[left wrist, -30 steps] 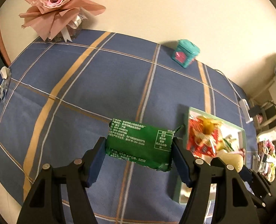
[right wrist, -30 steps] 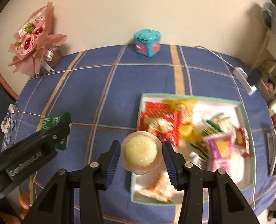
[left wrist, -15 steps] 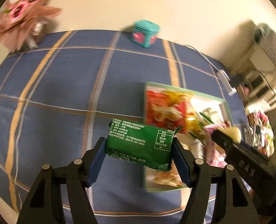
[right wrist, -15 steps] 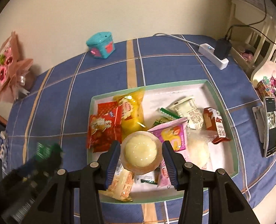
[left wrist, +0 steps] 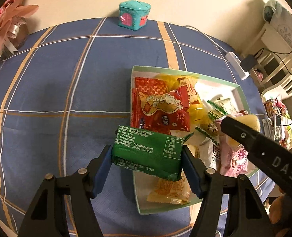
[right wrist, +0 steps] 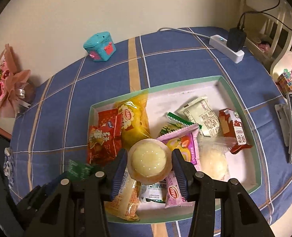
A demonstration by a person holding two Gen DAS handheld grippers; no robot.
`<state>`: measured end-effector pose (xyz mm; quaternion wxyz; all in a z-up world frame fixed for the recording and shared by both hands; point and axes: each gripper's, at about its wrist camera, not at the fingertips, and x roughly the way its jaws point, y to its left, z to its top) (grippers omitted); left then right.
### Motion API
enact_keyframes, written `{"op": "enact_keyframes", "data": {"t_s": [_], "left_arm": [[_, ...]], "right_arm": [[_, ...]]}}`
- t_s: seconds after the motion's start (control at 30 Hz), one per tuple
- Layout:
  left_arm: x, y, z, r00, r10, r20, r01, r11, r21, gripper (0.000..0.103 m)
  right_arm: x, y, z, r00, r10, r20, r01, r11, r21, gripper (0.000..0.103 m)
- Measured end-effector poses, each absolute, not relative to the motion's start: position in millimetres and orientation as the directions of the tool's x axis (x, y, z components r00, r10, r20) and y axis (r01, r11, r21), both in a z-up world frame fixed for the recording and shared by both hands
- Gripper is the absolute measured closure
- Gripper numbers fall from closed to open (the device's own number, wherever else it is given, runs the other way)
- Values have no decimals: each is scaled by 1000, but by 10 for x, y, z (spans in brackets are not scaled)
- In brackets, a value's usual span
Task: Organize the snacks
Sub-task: 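Carry the jelly cup and green packet into the white tray and open both tools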
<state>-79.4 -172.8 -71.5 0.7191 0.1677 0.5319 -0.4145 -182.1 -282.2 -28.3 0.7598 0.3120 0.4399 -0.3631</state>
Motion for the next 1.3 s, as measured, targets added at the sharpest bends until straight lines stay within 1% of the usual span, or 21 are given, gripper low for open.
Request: {"op": "enact_keyframes", "data": {"t_s": [0.6, 1.0, 1.07, 1.1, 1.13, 1.17, 1.23, 1.3], "left_arm": [[-1067, -2020, -832, 79, -431, -899, 854, 494, -162, 33], [-1099, -2074, -855, 56, -454, -889, 862, 471, -187, 33], [-1098, -2079, -853, 57, -453, -890, 862, 471, -185, 32], [-1096, -2082, -852, 58, -453, -889, 862, 473, -185, 29], [-1084, -2078, -855, 52, -455, -889, 857, 477, -194, 28], [-1077, -2076, -861, 46, -454, -890, 855, 479, -200, 27], [-1064, -2067, -866, 43, -451, -891, 852, 483, -203, 26], [-1056, -2060, -860, 45, -451, -891, 852, 484, -202, 20]], "right_arm": [[-1778, -2939, -429, 329, -263, -907, 832, 536, 146, 53], [-1777, -2955, -458, 319, -262, -911, 834, 535, 138, 53], [-1777, -2955, -450, 317, -265, -911, 834, 535, 134, 52], [-1780, -2957, -445, 316, -266, -911, 835, 534, 134, 49], [-1784, -2960, -442, 320, -263, -910, 835, 531, 140, 42], [-1786, -2962, -436, 321, -262, -910, 837, 528, 143, 39], [-1790, -2959, -414, 318, -270, -909, 839, 526, 137, 38], [-1795, -2954, -382, 315, -279, -907, 841, 525, 131, 37]]}}
